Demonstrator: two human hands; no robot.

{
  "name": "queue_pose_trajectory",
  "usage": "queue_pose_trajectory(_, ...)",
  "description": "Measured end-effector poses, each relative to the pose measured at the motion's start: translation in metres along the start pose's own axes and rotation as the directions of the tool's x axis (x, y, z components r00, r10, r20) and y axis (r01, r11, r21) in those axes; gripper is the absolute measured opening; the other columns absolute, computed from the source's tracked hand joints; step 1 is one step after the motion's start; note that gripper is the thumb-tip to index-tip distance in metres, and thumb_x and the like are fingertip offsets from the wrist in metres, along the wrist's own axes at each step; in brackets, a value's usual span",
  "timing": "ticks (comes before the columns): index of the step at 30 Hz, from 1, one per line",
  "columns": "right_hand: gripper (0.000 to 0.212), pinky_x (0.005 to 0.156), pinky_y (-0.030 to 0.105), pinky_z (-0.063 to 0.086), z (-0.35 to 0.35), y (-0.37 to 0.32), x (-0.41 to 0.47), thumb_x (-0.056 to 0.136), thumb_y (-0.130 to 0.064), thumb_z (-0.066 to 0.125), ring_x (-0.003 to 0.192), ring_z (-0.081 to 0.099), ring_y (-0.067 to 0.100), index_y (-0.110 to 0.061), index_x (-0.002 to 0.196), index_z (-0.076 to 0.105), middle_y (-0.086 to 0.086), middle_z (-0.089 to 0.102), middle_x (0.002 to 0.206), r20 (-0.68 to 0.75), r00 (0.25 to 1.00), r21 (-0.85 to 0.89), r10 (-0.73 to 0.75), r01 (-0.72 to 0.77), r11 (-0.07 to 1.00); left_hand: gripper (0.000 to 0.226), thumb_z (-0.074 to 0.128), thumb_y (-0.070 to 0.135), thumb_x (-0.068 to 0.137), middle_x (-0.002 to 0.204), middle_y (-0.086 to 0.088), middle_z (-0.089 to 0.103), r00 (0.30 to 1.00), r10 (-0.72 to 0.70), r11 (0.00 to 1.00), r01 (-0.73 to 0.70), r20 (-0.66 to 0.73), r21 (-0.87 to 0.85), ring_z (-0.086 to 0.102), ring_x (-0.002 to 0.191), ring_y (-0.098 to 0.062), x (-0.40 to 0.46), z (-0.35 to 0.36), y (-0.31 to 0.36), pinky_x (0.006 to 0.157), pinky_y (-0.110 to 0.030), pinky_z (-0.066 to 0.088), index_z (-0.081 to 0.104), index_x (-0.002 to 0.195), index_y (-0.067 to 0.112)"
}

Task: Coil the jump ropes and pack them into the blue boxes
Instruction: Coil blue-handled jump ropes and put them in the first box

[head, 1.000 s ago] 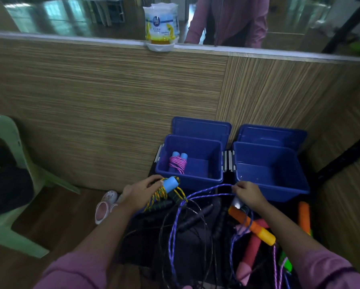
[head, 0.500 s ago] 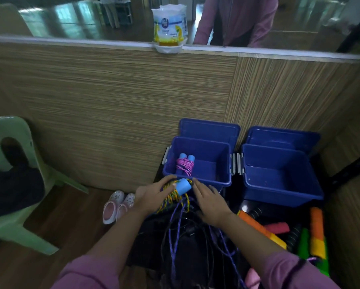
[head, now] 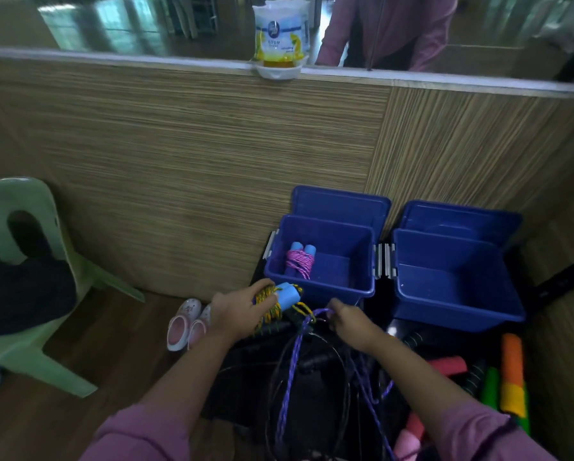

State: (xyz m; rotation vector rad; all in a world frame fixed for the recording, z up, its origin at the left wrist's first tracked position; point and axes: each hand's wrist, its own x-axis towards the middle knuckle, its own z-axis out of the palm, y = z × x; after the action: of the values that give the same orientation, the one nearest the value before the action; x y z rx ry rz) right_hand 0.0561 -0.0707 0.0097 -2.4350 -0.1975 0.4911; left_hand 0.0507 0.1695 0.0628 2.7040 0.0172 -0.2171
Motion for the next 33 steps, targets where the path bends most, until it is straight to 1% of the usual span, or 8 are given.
queue_pose_trajectory(5,0.025,0.04,0.018,0.039,-0.048,0.026,-0.011,0.094,0.004,0.039,0.041,0.046,0.014,-0.009,0.075,0.05,0.009,0.05,0.057,-0.248,0.883,0.591,0.399,-0.189,0.784,0.043,0.038,0.064,0.093,0.112,0.003,0.068,1.0,-0.024,1.0,0.024,-0.013,0.012,0.06,0.109,-0.018,0.003,0.0,-0.005,0.093,-0.03,0.036,0.046,0.132,0.048)
queue_pose_trajectory(8,0.026,0.037,0.018,0.043,-0.082,0.071,-0.023,0.09,0.007,0.038,0.03,0.048,0.006,-0.005,0.071,0.05,0.012,0.048,0.057,-0.319,0.733,0.708,0.601,-0.238,0.665,0.046,0.034,0.068,0.091,0.114,0.003,0.068,1.0,-0.029,0.999,0.029,-0.006,0.023,0.059,0.111,-0.018,0.007,0.001,-0.006,0.094,-0.03,0.037,0.046,0.132,0.049)
queue_pose_trajectory(13,0.029,0.081,0.042,0.053,-0.1,0.129,-0.056,0.096,-0.008,0.038,0.089,0.063,0.031,-0.012,0.07,0.05,0.011,0.054,0.078,-0.34,0.536,0.685,0.772,-0.421,0.594,0.044,0.035,0.066,0.092,0.115,0.003,0.068,0.999,-0.041,0.998,0.041,0.003,0.05,0.059,0.11,-0.019,0.009,0.003,-0.005,0.095,-0.031,0.039,0.044,0.132,0.048)
queue_pose_trajectory(18,0.04,0.087,0.042,0.044,-0.08,0.123,-0.056,0.088,-0.021,0.043,0.107,0.056,0.046,0.015,0.101,0.056,0.036,0.059,0.108,-0.374,0.577,0.456,0.726,-0.567,0.686,0.044,0.034,0.063,0.094,0.114,-0.001,0.067,1.0,-0.007,0.996,0.004,0.031,0.086,0.06,0.106,-0.022,0.006,-0.002,0.006,0.089,-0.03,0.04,0.043,0.134,0.047)
queue_pose_trajectory(23,0.035,0.084,0.046,0.043,-0.053,0.091,-0.045,0.074,-0.02,0.063,0.102,0.053,0.042,0.002,0.099,0.053,0.024,0.055,0.106,-0.577,0.653,-0.111,0.49,-0.657,0.745,0.045,0.035,0.066,0.092,0.112,0.001,0.069,1.0,0.021,0.995,-0.023,0.019,0.095,0.061,0.106,-0.019,0.01,0.007,0.008,0.092,-0.03,0.039,0.045,0.132,0.048)
queue_pose_trajectory(26,0.02,0.065,0.042,0.043,-0.03,0.061,-0.035,0.064,-0.021,0.055,0.078,0.055,0.035,-0.009,0.08,0.053,0.013,0.055,0.083,-0.554,0.832,-0.476,0.015,-0.332,0.814,0.052,0.03,0.071,0.086,0.108,0.005,0.07,0.999,0.044,0.996,-0.043,-0.018,0.076,0.062,0.103,-0.017,0.012,0.014,0.005,0.092,-0.03,0.04,0.049,0.128,0.047)
queue_pose_trajectory(28,0.021,0.067,0.042,0.048,-0.011,0.045,-0.019,0.07,-0.016,0.05,0.085,0.06,0.035,-0.01,0.088,0.058,0.011,0.059,0.092,-0.334,0.916,-0.507,-0.222,0.024,0.862,0.056,0.026,0.072,0.083,0.108,0.005,0.07,0.998,0.054,0.997,-0.053,-0.021,0.059,0.062,0.103,-0.016,0.014,0.016,0.003,0.092,-0.031,0.04,0.05,0.127,0.046)
queue_pose_trajectory(33,0.052,0.111,0.034,0.031,0.037,0.013,0.02,0.094,-0.011,0.047,0.137,0.035,0.022,-0.015,0.145,0.037,0.004,0.039,0.148,0.078,0.962,-0.241,-0.26,0.271,0.932,0.073,0.014,0.077,0.073,0.111,0.008,0.069,0.995,0.09,0.993,-0.087,-0.037,0.081,0.062,0.104,-0.013,0.017,0.016,0.0,0.09,-0.031,0.04,0.048,0.13,0.046)
